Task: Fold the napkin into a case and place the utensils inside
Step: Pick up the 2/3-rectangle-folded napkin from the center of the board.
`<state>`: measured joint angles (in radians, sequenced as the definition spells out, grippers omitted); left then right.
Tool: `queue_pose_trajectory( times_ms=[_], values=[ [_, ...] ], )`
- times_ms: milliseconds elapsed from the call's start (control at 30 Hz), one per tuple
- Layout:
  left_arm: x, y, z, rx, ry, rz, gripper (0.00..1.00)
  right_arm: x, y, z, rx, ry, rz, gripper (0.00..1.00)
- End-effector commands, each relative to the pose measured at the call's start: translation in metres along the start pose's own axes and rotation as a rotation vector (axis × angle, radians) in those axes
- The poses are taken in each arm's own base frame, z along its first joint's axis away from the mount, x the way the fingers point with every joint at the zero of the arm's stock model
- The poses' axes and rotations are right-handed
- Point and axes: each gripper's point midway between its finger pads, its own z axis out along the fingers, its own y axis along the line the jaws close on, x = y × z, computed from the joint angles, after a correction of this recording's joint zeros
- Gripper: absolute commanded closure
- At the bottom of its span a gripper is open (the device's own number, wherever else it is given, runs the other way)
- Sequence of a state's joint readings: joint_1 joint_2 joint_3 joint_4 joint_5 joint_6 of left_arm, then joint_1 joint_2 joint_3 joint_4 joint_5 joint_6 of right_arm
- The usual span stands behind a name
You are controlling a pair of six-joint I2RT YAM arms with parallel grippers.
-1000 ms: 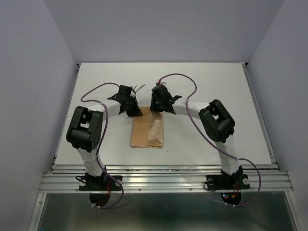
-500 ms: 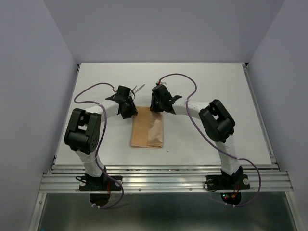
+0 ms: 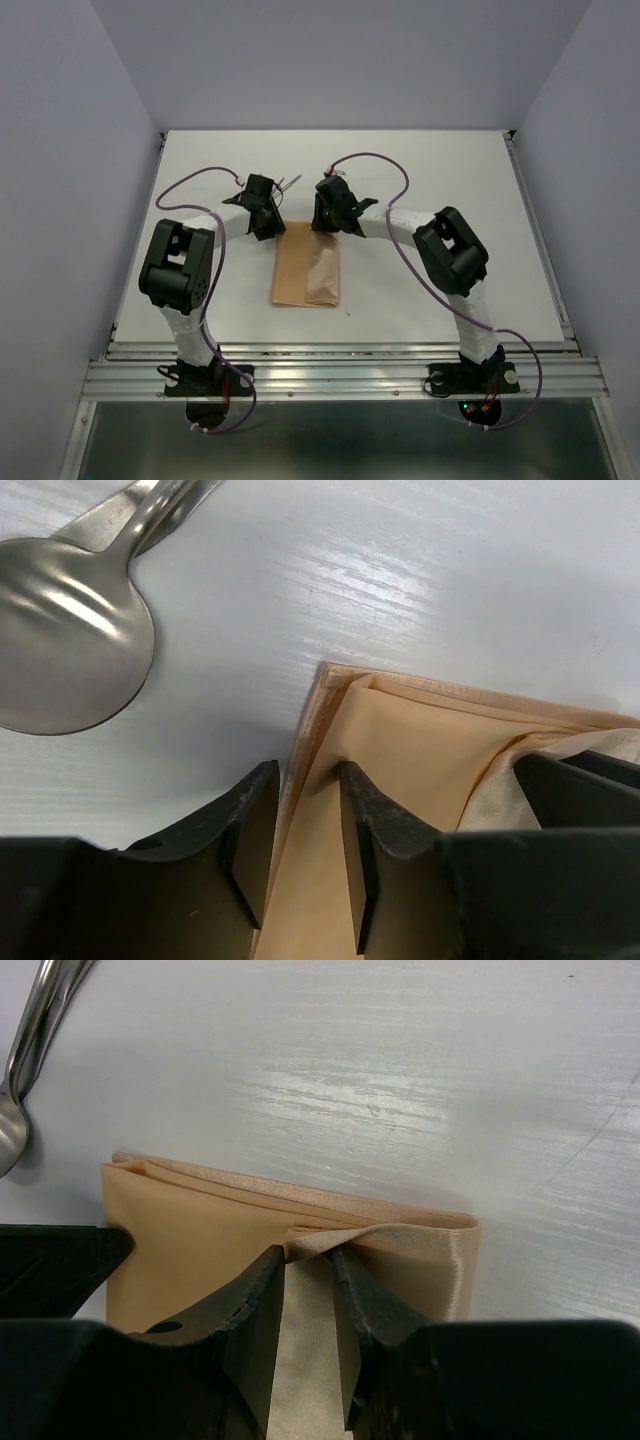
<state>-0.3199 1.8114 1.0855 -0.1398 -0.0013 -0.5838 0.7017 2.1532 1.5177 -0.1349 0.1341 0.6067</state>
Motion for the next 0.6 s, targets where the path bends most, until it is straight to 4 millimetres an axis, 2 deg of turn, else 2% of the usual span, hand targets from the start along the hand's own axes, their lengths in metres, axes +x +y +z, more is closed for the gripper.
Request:
queue_pose_trajectory(
  times_ms=[0, 267, 367, 467, 567],
  values=[
    [0.027, 0.013, 0.011, -0.057, 0.086, 0.038, 0.58, 0.004, -0.003, -0.002, 0.023, 0.012, -0.002, 0.68],
    [0.031, 0.012, 0.014, -0.104, 0.094, 0.061, 0.71, 0.001, -0.003, -0.007, 0.026, 0.002, -0.001, 0.68],
    [0.033, 0.012, 0.015, -0.108, 0.102, 0.063, 0.71, -0.001, -0.004, -0.008, 0.031, -0.005, -0.001, 0.68],
    [0.035, 0.009, 0.01, -0.095, 0.093, 0.064, 0.65, -0.006, -0.009, -0.009, 0.046, -0.019, 0.003, 0.68],
    [0.037, 0.009, 0.013, -0.087, 0.104, 0.074, 0.67, -0.007, -0.017, -0.008, 0.062, -0.02, 0.017, 0.68]
  ],
)
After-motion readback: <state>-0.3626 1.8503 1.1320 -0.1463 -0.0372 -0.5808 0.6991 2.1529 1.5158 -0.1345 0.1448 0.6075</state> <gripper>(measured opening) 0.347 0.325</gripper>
